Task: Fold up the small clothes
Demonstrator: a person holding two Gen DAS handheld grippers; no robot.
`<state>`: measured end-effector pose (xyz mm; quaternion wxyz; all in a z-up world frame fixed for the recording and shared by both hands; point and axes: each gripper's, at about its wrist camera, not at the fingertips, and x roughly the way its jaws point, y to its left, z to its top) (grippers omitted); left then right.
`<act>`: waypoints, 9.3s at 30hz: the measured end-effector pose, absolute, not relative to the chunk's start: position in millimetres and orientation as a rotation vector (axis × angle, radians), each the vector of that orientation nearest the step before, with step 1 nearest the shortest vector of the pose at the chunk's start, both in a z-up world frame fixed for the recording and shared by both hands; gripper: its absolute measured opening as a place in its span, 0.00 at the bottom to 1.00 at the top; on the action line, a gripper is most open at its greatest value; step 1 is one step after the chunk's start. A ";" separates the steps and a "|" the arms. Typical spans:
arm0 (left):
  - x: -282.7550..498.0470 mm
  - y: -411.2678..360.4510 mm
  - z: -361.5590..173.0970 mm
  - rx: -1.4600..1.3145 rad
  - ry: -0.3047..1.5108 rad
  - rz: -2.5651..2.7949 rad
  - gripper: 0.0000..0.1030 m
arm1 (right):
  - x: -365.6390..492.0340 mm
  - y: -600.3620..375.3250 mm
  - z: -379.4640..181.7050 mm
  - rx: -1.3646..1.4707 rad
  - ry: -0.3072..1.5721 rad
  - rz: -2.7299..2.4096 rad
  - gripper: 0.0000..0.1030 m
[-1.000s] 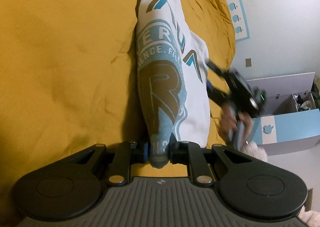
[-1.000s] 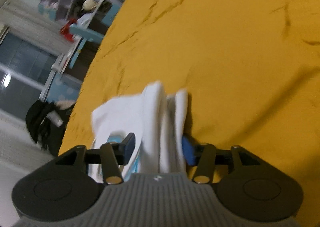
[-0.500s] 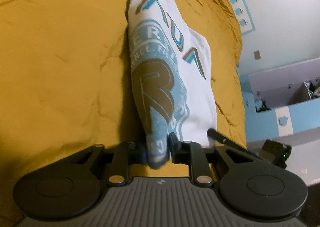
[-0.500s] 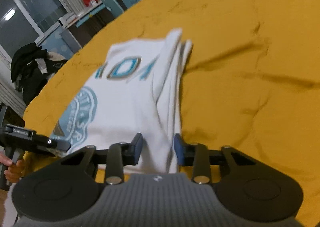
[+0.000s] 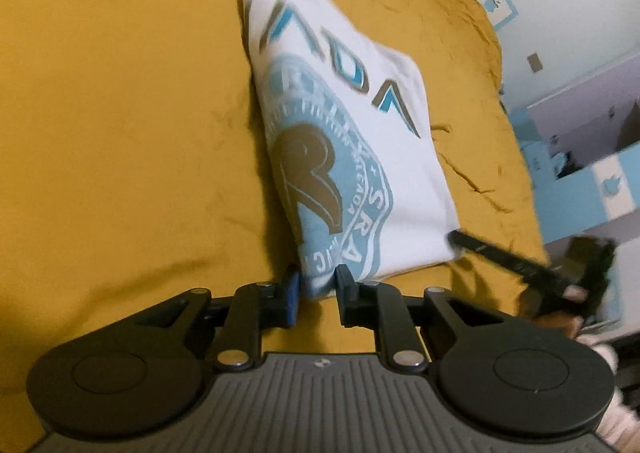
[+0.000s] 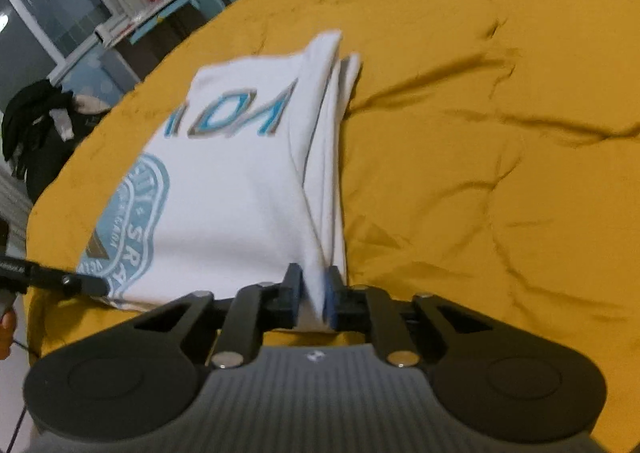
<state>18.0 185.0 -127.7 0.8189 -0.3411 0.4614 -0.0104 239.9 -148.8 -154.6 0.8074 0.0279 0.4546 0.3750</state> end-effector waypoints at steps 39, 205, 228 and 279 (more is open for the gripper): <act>200.8 317.8 -157.7 -0.797 0.763 0.187 0.44 | 267.3 -78.4 -147.1 -0.024 0.869 1.007 0.41; -56.8 39.8 -18.5 -0.307 0.906 0.486 0.80 | 47.8 -124.9 -12.6 -0.142 0.820 0.503 0.79; -55.5 47.3 -20.6 -0.334 0.943 0.480 0.81 | 49.4 -120.1 -17.3 -0.175 0.825 0.484 0.79; -49.4 35.8 -28.5 -0.255 0.990 0.508 0.81 | 52.7 -118.7 -26.2 -0.177 0.862 0.467 0.79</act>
